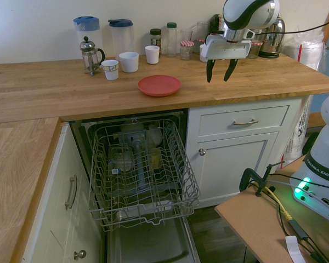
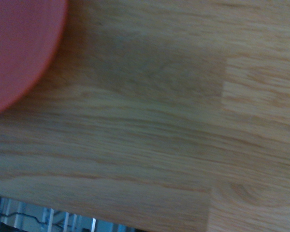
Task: Put the plate in the dishwasher
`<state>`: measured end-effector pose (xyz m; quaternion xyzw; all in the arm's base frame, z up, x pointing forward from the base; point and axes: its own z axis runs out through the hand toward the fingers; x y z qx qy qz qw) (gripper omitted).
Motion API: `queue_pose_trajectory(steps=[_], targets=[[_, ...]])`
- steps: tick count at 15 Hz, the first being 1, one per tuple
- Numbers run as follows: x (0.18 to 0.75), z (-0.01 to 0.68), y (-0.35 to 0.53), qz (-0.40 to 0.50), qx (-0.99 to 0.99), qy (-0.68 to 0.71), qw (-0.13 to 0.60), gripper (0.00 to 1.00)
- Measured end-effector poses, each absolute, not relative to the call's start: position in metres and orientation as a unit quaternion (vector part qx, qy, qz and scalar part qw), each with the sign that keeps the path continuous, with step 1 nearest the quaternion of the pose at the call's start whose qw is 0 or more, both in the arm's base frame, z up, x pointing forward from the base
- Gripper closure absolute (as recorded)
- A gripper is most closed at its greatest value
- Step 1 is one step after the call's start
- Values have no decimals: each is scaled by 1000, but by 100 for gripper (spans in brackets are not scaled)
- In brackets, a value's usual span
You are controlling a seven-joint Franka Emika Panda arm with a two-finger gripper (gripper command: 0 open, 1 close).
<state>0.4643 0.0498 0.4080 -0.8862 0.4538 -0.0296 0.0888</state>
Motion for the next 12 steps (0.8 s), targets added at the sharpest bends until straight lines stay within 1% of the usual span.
queue_pose_trajectory(steps=[3,7,12], targets=[[499,409,68,-30,-873,470,125,0],[541,391,83,-25,-856,491,161,0],[574,375,76,1,-824,529,203,0]])
